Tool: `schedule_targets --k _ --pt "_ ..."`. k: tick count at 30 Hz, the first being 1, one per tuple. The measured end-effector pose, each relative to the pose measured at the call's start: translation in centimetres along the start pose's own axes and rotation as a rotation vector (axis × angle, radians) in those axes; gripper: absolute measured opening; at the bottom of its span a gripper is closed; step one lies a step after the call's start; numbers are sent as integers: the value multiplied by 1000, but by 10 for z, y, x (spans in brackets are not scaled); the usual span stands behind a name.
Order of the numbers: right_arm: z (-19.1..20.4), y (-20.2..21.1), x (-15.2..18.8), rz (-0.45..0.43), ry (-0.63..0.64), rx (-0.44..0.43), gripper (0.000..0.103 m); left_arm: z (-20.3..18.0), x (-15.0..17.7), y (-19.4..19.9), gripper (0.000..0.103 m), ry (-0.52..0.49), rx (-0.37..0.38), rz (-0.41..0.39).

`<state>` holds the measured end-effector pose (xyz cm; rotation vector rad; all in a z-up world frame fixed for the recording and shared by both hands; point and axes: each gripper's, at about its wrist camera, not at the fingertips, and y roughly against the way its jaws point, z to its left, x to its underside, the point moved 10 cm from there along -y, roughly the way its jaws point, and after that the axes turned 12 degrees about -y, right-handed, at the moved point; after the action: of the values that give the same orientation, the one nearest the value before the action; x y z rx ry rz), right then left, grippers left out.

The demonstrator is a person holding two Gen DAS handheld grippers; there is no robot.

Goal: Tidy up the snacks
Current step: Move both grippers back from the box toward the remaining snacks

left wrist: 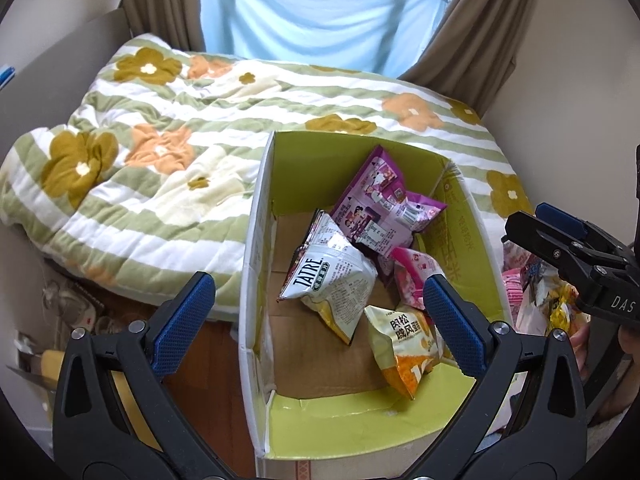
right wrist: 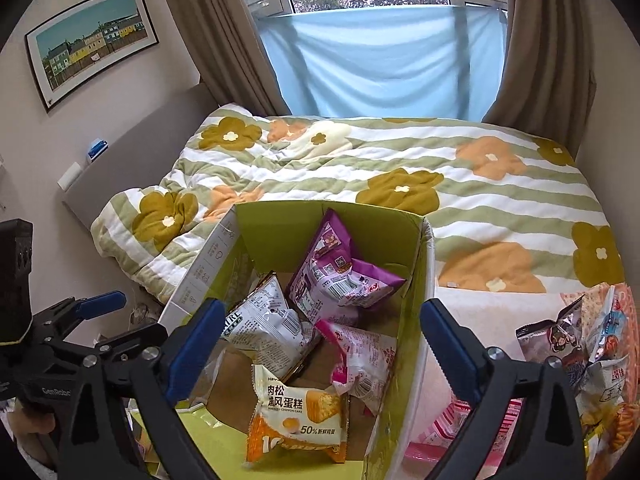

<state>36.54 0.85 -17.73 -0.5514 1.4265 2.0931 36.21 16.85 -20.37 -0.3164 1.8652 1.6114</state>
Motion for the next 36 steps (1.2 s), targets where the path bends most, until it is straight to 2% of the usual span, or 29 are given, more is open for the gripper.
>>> schedule_targets --k 8,14,19,23,30,36 --pt "-4 45 10 -64 -10 52 97 -20 -1 25 103 -79 28 -40" --pt "-42 93 16 -108 -56 124 97 -57 -5 38 103 -136 74 -80" --pt "-90 131 32 -121 -106 206 97 -114 -5 41 103 -224 129 -87" --pt "-132 153 51 -97 -148 261 97 -166 -7 37 103 -257 184 -81" --pt "-194 178 95 -22 -170 350 97 -254 -8 8 103 -300 224 0" --pt "-236 179 136 46 -204 370 97 -323 7 -14 103 -370 247 62"
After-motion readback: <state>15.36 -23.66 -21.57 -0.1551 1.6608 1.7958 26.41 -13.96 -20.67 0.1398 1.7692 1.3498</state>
